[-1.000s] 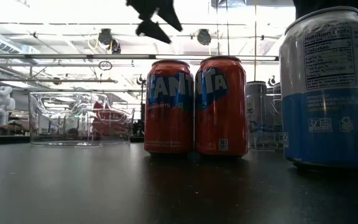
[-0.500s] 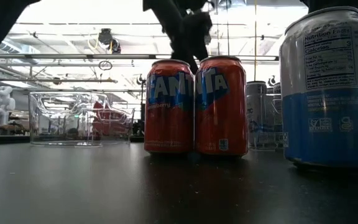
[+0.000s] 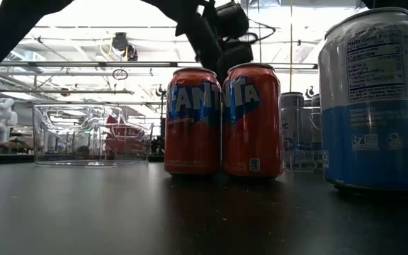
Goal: Sort soda cans
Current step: Put the red soda can into the top left transparent bin
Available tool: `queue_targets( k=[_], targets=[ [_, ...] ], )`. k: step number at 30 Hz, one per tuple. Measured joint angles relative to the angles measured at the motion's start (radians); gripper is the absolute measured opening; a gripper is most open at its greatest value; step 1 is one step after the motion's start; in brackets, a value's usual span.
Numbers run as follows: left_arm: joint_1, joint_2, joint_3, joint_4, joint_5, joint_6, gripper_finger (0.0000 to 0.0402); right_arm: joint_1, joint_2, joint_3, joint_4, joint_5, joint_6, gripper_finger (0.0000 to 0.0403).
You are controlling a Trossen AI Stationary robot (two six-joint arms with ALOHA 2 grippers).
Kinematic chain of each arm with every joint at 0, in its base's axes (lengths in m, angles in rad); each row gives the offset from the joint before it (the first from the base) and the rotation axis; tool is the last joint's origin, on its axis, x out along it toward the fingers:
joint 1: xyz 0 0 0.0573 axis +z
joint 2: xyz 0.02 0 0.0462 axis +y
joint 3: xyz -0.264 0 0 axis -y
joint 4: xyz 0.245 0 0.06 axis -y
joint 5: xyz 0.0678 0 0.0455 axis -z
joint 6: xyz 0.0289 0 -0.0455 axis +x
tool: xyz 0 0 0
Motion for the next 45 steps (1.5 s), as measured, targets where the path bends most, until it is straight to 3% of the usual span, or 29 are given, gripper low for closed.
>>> queue_targets(
  k=[25, 33, 45],
  targets=[
    [0.006, 0.043, -0.002, 0.006, -0.011, -0.001, 0.034, 0.0, 0.0, 0.0, 0.018, 0.011, 0.021, 0.0297],
    [0.008, 0.044, 0.01, -0.015, -0.012, -0.002, 0.03, 0.0, 0.0, 0.0, 0.027, 0.019, 0.021, 0.0297],
    [0.028, 0.002, 0.008, -0.029, -0.065, 0.002, 0.0295, 0.0, 0.0, 0.0, 0.036, 0.04, 0.021, 0.0297]
  ],
)
